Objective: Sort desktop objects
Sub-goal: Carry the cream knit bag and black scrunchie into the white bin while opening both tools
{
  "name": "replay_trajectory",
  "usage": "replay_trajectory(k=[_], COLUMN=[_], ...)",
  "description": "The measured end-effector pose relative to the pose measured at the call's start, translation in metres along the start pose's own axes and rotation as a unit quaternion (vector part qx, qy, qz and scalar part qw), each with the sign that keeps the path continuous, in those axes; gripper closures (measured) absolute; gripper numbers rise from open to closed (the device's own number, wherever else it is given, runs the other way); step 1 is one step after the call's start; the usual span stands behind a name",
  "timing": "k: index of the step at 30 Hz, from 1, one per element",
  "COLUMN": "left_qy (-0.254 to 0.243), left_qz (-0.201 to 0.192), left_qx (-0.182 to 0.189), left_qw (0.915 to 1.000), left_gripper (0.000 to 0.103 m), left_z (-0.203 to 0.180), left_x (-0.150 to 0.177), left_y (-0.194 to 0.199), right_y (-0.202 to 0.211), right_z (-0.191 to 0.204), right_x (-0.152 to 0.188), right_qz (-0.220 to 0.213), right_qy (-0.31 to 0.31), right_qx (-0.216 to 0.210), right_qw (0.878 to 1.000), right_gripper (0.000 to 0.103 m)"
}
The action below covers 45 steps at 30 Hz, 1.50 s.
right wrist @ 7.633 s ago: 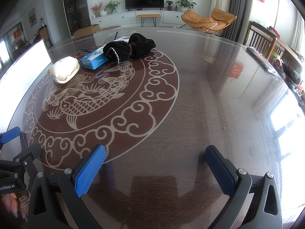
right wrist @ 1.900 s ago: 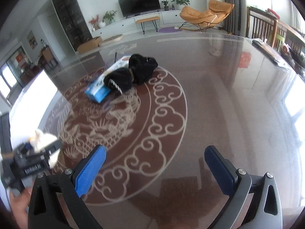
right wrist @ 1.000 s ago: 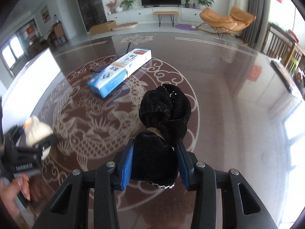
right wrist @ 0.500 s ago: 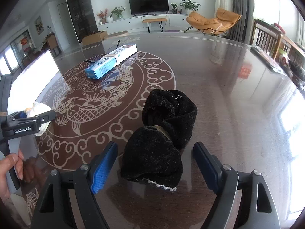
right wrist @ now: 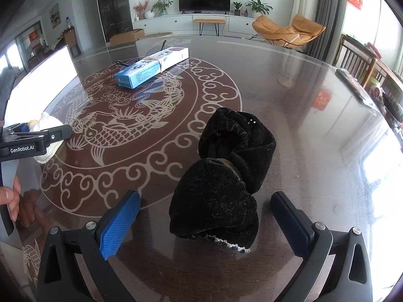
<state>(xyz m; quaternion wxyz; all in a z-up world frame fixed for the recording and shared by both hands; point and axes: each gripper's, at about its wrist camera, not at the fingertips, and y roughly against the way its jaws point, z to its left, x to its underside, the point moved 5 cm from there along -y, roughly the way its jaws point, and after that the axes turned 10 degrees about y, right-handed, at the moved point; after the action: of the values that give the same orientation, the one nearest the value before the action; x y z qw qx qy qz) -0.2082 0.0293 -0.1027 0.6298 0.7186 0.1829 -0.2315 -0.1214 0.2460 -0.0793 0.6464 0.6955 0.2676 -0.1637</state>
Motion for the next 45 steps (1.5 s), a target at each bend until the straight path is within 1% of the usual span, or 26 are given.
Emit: replay_trajectory(k=[12, 16, 17, 18, 19, 22, 25, 27, 29, 31, 34, 40, 43, 45], left_qy=[0.000, -0.004, -0.010, -0.018, -0.027, -0.063, -0.112, -0.134, -0.139, -0.133, -0.115, -0.064, -0.036, -0.014], left_qz=[-0.001, -0.002, -0.003, -0.010, -0.015, -0.011, -0.003, 0.002, 0.007, 0.005, -0.001, 0.023, 0.015, 0.002], left_qx=[0.000, 0.005, 0.014, 0.030, 0.048, 0.091, 0.119, 0.125, 0.125, 0.127, 0.140, 0.147, 0.148, 0.163], left_qw=[1.0000, 1.0000, 0.9999, 0.9994, 0.9983, 0.9938, 0.9865, 0.9831, 0.9823, 0.9829, 0.9835, 0.9868, 0.9883, 0.9865], left_gripper=[0.000, 0.000, 0.001, 0.006, 0.014, 0.020, 0.020, 0.015, 0.010, 0.010, 0.010, 0.010, 0.010, 0.010], left_z=[-0.001, -0.001, -0.004, -0.007, -0.011, -0.022, -0.028, -0.028, -0.023, -0.017, -0.008, 0.012, 0.024, 0.031], left_x=[-0.003, -0.002, -0.001, 0.000, 0.001, 0.013, 0.037, 0.055, 0.067, 0.071, 0.073, 0.088, 0.096, 0.095], left_y=[-0.002, -0.002, -0.001, 0.002, 0.005, 0.013, 0.030, 0.043, 0.051, 0.059, 0.068, 0.081, 0.093, 0.102], right_y=[0.000, 0.000, 0.000, 0.000, 0.000, 0.000, 0.000, 0.000, 0.000, 0.000, 0.000, 0.001, 0.001, 0.002], right_z=[0.000, 0.000, 0.000, 0.000, 0.000, 0.000, 0.000, 0.000, 0.000, 0.000, 0.000, 0.001, 0.003, 0.005], right_x=[0.000, 0.000, 0.000, 0.000, 0.000, 0.000, 0.000, 0.000, 0.000, 0.000, 0.000, 0.000, 0.000, 0.002], right_qz=[0.000, 0.000, 0.000, 0.000, 0.000, 0.000, -0.001, -0.001, -0.001, -0.001, -0.001, 0.000, 0.011, 0.019], right_qy=[0.000, 0.000, 0.000, 0.000, 0.000, 0.000, 0.000, 0.000, 0.000, 0.000, 0.000, 0.001, 0.014, 0.026], right_qx=[0.000, 0.000, 0.000, 0.000, 0.000, 0.000, 0.000, 0.000, 0.000, 0.000, -0.001, -0.002, -0.015, -0.024], right_qw=[1.000, 1.000, 1.000, 1.000, 1.000, 1.000, 1.000, 1.000, 1.000, 1.000, 1.000, 1.000, 1.000, 0.999], right_gripper=[0.000, 0.000, 0.000, 0.000, 0.000, 0.000, 0.000, 0.000, 0.000, 0.000, 0.000, 0.000, 0.000, 0.000])
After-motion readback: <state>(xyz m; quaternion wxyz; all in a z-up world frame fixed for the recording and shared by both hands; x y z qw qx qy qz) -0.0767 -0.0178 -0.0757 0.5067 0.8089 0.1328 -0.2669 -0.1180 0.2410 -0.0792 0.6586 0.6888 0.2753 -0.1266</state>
